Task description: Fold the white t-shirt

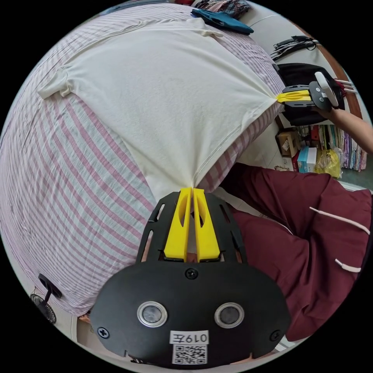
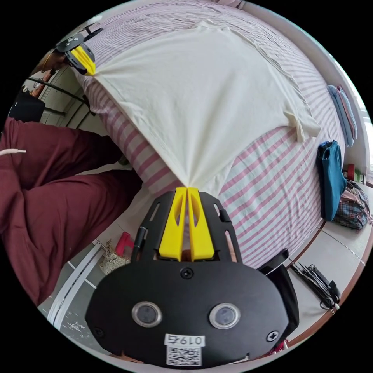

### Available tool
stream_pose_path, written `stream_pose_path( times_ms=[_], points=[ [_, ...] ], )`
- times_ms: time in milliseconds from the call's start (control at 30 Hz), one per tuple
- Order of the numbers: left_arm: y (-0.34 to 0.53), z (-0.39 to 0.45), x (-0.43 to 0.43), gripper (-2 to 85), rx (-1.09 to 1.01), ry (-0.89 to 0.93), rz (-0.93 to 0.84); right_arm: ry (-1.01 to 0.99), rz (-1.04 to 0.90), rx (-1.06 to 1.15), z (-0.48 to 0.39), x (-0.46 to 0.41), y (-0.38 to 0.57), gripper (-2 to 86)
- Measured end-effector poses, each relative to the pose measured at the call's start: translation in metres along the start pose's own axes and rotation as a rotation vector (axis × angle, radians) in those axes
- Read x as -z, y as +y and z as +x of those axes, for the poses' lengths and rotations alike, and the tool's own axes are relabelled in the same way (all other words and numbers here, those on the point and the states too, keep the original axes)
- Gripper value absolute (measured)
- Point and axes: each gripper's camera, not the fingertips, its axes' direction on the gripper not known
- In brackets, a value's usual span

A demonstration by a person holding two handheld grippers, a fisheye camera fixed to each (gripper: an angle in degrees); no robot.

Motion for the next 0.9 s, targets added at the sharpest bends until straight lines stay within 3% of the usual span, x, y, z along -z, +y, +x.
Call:
stream_pose_path(
  times_ms=[467, 667, 900],
  points=[
    [-0.002, -0.025, -0.021, 1.0, 0.106, 0.068, -0.08, 0.026, -0.135, -0.018, -0.004, -0.025, -0.016, 1.4],
    [0.024, -0.042, -0.009, 1.1, 0.171, 0.171, -0.017, -0.042, -0.123, -0.02, -0.005, -0.017, -0.012, 11.9],
    [0.068, -0.058, 0.017, 2.3, 0.349, 0.112, 0.108, -0.063, -0.042, -0.066, -0.006, 0.006, 0.003, 13.0]
  ],
)
